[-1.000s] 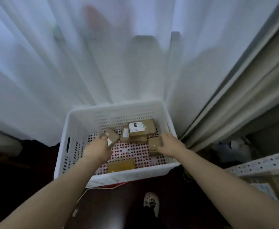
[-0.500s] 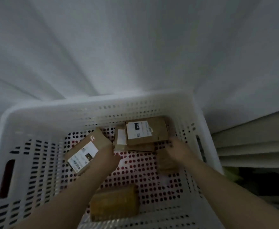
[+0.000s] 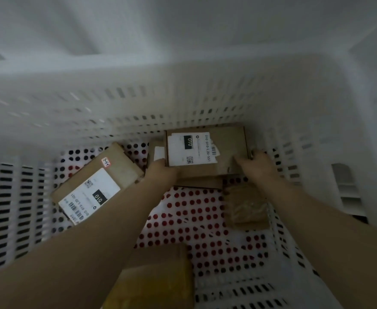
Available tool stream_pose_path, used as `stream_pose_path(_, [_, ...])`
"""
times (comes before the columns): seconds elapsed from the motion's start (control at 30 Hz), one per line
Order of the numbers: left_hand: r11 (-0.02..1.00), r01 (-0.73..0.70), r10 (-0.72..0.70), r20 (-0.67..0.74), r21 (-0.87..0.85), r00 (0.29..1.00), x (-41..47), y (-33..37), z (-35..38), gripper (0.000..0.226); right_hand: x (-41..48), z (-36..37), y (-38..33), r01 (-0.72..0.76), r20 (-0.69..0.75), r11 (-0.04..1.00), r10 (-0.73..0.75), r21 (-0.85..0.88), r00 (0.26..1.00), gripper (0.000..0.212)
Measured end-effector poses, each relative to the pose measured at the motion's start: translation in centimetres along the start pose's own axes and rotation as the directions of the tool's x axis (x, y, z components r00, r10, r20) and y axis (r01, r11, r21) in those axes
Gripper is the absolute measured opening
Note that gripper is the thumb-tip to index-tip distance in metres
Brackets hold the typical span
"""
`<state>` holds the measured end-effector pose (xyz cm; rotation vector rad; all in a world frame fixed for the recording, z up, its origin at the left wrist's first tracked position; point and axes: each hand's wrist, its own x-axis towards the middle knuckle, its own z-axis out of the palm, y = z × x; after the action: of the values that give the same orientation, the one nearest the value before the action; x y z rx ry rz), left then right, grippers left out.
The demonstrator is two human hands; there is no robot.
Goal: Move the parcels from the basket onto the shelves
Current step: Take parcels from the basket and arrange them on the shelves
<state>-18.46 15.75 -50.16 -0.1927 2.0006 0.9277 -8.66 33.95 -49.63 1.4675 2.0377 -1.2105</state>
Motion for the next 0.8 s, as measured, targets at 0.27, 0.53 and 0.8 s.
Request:
stream_pose_path(0.27, [0.992, 0.104, -0.107, -0.039, -0.074, 0.994, -3.8, -1.2, -5.0, 0.054, -4.8, 0.7, 0.3, -0.059, 0.050, 0.901, 0.042, 0.430, 0.998, 0.066])
stream_pose_path(0.53, [0.995, -0.094, 0.099, -0.179, 0.034, 0.979, -6.5, -2.3, -9.9, 0.065, -9.2, 1.3, -0.2, -0.169, 0.364, 0.907, 0.019, 0.386, 0.931, 0.080])
stream_pose_path(0.8, [0.690, -0.347, 0.188, 0.305, 0.635, 0.934, -14.3, 1.9, -12.9, 0.071, -16.9, -2.7, -5.1, 0.017, 0.302, 0.910, -0.155, 0.413, 0.941, 0.059])
